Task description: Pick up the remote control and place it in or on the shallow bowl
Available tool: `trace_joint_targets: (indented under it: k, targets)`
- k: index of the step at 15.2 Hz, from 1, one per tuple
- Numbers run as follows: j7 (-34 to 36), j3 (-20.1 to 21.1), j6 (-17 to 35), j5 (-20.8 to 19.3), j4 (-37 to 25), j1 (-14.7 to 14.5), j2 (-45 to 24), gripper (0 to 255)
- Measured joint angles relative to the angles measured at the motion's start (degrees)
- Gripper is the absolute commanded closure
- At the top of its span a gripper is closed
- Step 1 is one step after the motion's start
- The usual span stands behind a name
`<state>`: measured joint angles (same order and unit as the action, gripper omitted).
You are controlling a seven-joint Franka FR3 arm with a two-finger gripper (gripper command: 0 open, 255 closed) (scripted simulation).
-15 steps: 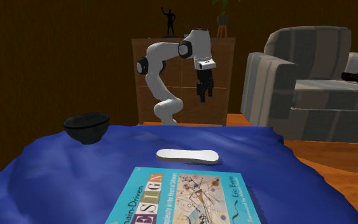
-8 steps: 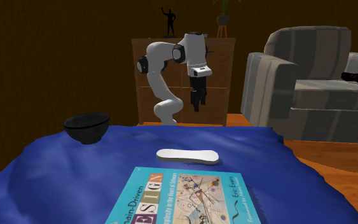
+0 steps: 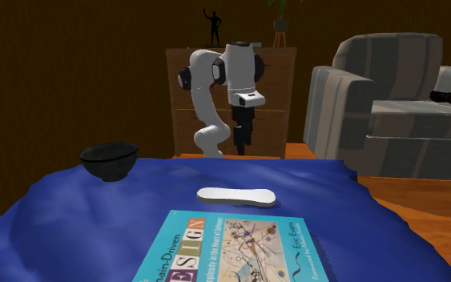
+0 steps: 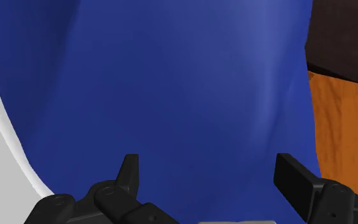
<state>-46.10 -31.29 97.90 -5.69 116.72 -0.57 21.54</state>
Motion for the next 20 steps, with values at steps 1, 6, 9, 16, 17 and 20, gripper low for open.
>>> trace_joint_targets:
  k: [1,6,9,16,17,20]
  targets:
    - [-2.3,-1.3,0.3,0.3,-1.4,-0.2,-1.9,0]
    - [-14.3,-7.6,1.4,4.1,-10.1,-0.9,-13.5,0]
    - [-22.3,-10.8,1.0,8.6,-17.1,0.2,-22.3,0]
    - [-34.1,-12.0,0.5,16.8,-28.1,5.7,-36.4,0]
    - [-34.2,-12.0,1.2,16.8,-27.3,5.7,-36.4,0]
    - [-34.4,-11.9,3.5,16.8,-25.0,5.4,-36.3,0]
